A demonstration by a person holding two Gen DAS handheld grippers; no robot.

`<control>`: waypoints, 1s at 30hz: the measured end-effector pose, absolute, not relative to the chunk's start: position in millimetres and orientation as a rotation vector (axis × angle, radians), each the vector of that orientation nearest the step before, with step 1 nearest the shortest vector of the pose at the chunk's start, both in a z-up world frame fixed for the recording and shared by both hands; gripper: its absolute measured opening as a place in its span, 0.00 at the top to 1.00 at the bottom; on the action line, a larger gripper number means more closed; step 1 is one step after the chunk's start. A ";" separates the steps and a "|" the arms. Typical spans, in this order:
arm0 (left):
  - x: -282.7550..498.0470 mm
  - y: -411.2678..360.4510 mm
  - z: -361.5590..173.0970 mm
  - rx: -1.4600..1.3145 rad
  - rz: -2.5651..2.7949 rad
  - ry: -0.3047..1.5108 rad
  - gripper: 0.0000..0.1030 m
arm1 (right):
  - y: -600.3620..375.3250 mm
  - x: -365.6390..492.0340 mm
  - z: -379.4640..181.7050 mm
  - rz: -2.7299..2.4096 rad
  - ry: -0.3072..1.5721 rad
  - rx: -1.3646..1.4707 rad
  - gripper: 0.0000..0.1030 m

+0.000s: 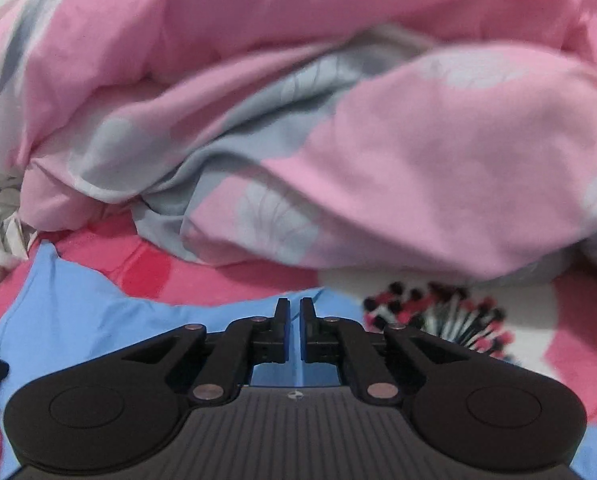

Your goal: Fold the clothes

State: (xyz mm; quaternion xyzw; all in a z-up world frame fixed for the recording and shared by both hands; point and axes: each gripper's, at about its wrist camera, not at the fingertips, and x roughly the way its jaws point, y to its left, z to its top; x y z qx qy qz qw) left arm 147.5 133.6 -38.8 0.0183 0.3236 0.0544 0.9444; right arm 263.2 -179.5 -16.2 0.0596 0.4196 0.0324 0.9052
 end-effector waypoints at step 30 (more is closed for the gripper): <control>148.0 133.3 -38.6 0.045 0.110 0.659 0.84 | -220.7 280.9 -34.3 -0.007 0.856 0.508 0.99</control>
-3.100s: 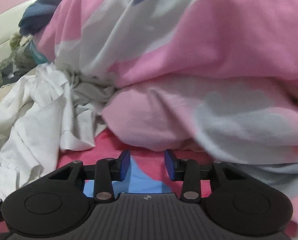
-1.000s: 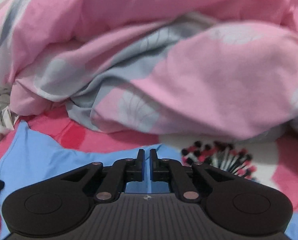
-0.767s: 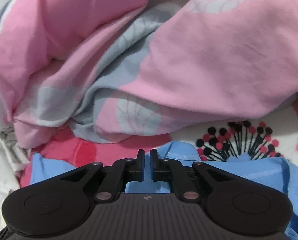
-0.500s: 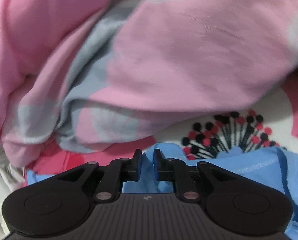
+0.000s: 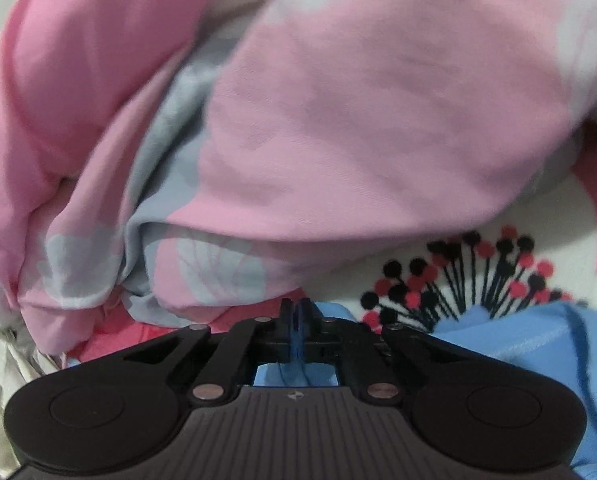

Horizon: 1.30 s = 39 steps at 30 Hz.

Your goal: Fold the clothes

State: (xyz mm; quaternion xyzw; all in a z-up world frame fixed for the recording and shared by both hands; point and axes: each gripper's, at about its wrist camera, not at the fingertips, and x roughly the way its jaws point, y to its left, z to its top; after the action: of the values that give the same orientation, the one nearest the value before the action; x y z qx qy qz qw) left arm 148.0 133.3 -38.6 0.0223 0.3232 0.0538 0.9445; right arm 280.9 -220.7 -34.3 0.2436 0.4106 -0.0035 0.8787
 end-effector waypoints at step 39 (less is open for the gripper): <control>147.7 138.1 -38.1 0.017 0.125 0.650 0.84 | -134.4 284.5 -21.7 0.222 0.849 0.129 0.98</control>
State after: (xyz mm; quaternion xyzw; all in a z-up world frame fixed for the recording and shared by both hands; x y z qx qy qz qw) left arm 147.7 138.1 -38.1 0.0081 0.3193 0.0612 0.9456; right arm 284.5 -134.4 -21.7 0.0626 0.4107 0.1072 0.9033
